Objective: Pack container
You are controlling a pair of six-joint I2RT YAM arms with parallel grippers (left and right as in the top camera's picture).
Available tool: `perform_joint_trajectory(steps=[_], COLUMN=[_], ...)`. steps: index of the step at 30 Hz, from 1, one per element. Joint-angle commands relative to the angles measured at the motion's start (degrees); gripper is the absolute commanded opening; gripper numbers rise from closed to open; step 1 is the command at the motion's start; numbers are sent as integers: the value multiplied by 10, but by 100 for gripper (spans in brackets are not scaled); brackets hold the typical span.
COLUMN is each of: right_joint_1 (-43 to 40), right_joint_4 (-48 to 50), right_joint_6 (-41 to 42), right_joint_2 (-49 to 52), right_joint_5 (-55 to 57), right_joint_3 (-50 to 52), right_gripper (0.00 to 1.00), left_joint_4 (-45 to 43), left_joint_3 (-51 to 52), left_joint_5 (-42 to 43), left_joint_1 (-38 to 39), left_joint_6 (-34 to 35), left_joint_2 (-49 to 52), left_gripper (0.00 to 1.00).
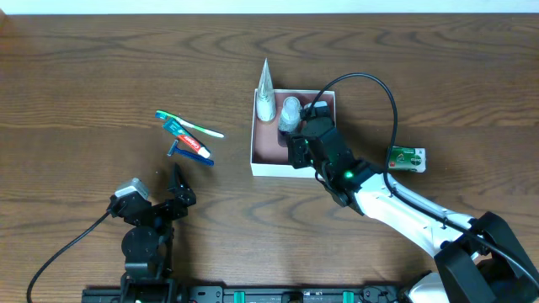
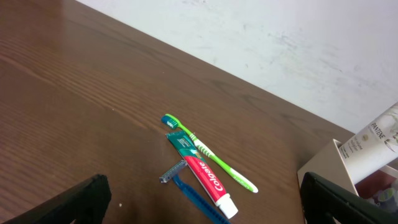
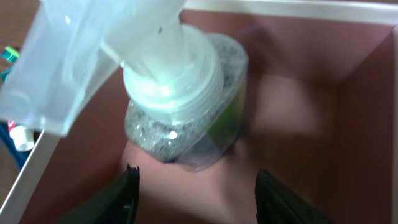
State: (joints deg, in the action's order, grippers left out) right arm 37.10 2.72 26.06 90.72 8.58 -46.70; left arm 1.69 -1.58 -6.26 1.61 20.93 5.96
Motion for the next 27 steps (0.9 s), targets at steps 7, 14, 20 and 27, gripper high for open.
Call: perform_joint_trajectory(steps=[7,14,20,27], right_joint_1=[3,3,2,-11], right_joint_4=[10,15,31,49], right_joint_6=[-15,-16,-41,-45], right_joint_2=[12,26,43,64], right_joint_5=[36,36,37,37], right_joint_3=[5,5,5,5], right_gripper=[66,72,72,73], left_joint_4=[19,19,19,19], left_joint_3=[14,14,14,14], left_joint_5=[-3,-3,-3,-3], left_joint_1=[-2,-2,-2,-2], left_joint_6=[-6,-6,-6,-6], left_joint_2=[0,0,0,0], left_gripper=[98,98,98,98])
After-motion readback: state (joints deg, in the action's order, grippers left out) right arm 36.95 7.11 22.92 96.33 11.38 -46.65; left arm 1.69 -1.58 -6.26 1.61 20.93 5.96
